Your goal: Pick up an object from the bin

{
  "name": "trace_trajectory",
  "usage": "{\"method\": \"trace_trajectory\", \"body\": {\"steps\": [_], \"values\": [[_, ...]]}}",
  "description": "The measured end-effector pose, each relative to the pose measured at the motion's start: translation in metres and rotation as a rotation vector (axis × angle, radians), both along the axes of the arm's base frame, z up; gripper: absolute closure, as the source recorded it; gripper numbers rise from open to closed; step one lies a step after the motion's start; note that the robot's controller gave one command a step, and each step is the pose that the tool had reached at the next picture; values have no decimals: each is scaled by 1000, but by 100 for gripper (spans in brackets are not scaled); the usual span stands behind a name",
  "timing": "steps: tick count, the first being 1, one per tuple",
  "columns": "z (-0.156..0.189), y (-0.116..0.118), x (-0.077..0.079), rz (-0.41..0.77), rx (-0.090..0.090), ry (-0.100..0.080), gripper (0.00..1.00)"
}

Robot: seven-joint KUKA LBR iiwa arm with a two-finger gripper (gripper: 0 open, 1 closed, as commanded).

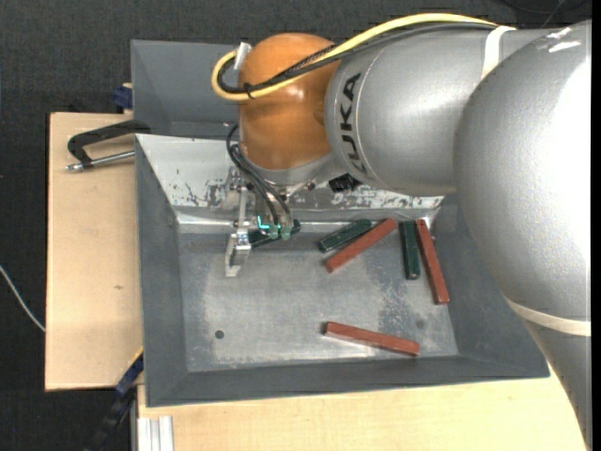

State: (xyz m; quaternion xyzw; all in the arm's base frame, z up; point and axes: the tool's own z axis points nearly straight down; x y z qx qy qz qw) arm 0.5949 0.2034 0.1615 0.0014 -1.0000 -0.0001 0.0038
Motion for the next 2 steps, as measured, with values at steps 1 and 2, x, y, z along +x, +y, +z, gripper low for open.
{"method": "trace_trajectory", "body": {"steps": [1,2], "values": [[5,-1,2,-2,2,-8,0],[0,1,3,-101,1,-8,0]]}}
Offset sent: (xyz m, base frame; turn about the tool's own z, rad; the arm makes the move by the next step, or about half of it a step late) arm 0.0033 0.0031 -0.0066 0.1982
